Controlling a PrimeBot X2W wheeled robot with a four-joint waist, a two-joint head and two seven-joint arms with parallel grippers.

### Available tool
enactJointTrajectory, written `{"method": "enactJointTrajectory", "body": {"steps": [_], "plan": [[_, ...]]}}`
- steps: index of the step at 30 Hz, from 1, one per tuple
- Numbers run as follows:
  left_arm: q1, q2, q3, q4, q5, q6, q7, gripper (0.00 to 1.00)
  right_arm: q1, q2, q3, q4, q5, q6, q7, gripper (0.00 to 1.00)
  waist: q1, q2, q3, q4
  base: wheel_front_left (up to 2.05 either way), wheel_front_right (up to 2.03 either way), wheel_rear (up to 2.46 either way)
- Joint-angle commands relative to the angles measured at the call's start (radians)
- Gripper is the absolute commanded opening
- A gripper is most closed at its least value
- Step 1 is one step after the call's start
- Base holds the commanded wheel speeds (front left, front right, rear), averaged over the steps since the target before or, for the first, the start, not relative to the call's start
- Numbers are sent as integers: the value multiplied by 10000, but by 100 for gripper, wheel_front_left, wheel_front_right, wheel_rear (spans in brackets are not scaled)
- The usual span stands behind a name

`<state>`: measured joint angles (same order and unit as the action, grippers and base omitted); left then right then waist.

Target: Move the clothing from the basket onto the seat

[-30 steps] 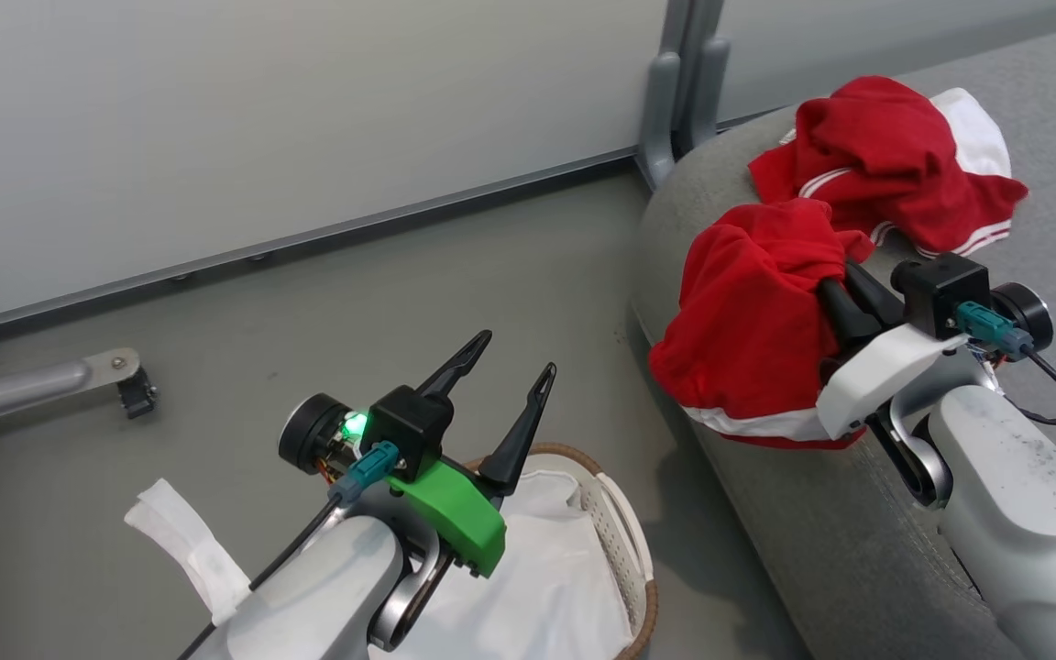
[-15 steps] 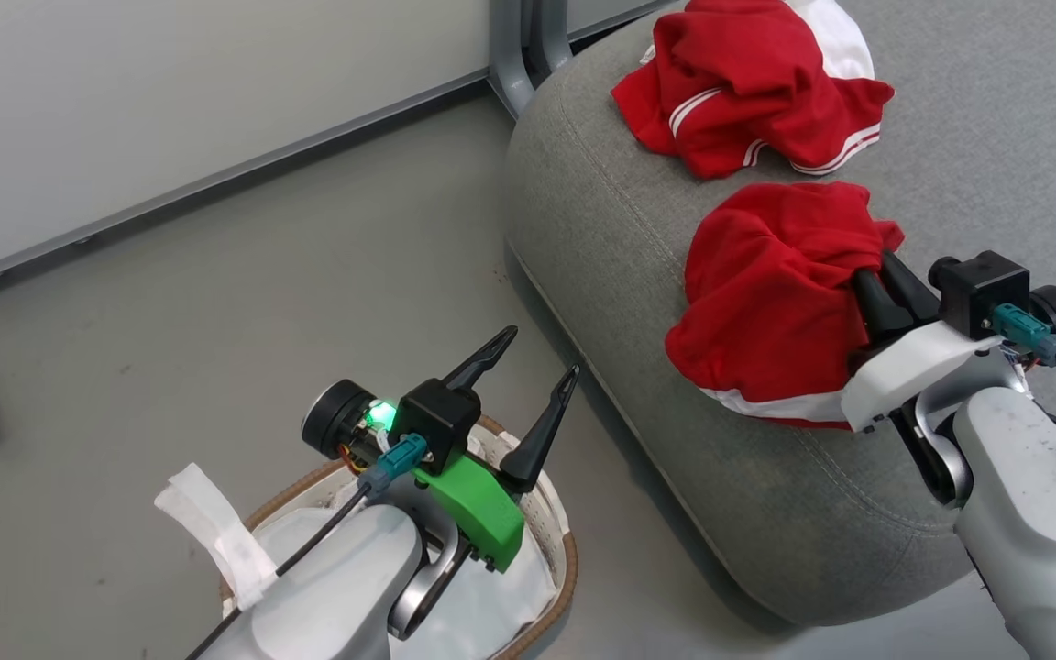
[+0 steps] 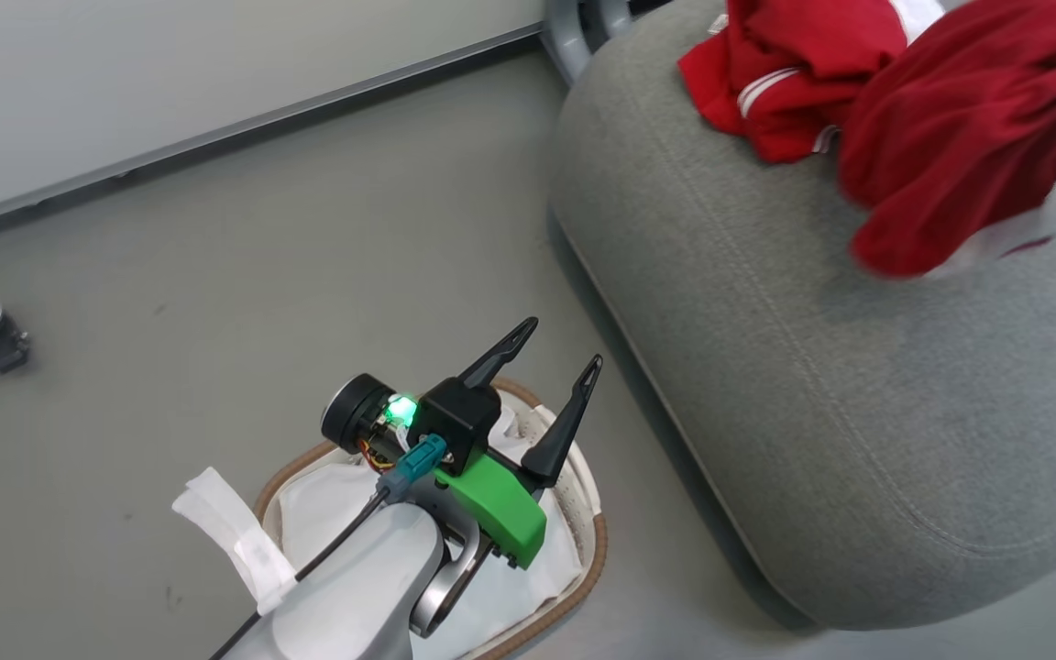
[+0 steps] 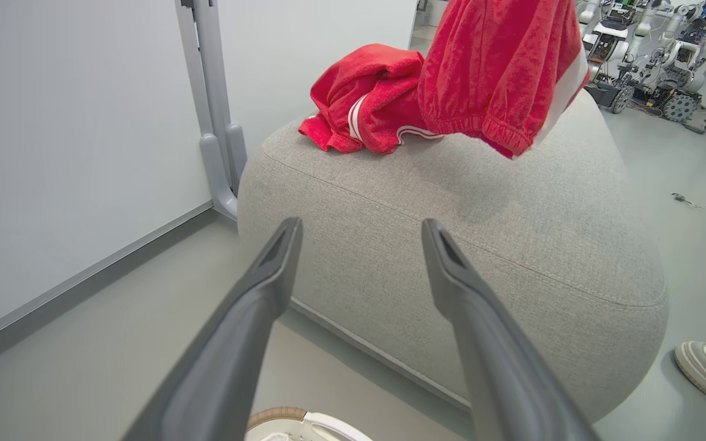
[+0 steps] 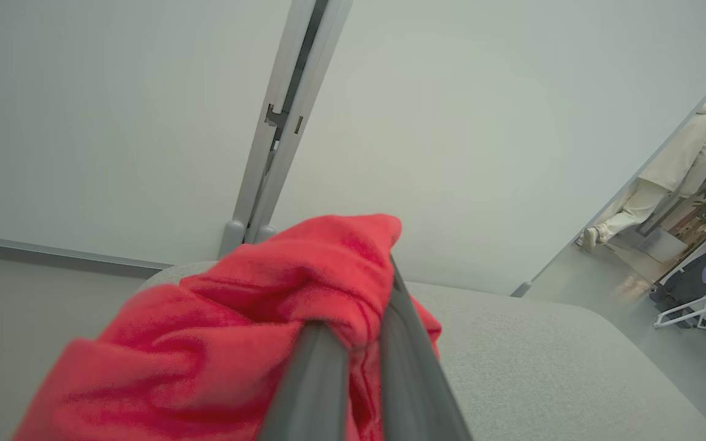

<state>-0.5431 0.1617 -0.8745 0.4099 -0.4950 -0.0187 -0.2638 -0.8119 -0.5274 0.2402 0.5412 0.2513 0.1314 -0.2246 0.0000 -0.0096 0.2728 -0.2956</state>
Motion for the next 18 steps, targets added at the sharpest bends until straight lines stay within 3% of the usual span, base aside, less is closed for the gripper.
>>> {"method": "enactJointTrajectory", "body": {"steps": [1,8,14,18], "plan": [[-60,-39,89,-53,100,8,-10,100,-394,-332,-109,-35,-79,-14,167,0,0,96,432,639,0,0,0],[-474,-64,240,-237,444,-28,-9,100,-1994,-1935,-1270,8,-334,-14,1003,0,0,96,1320,1674,0,0,0],[-795,-132,285,-413,642,-69,-9,100,-2610,-2427,-2324,510,-809,-14,1479,0,0,96,2162,2435,0,0,0],[-938,-295,252,-457,709,-100,-9,100,-2353,-2226,-2997,1349,-1124,-14,1323,0,0,96,2564,2771,0,0,0]]}}
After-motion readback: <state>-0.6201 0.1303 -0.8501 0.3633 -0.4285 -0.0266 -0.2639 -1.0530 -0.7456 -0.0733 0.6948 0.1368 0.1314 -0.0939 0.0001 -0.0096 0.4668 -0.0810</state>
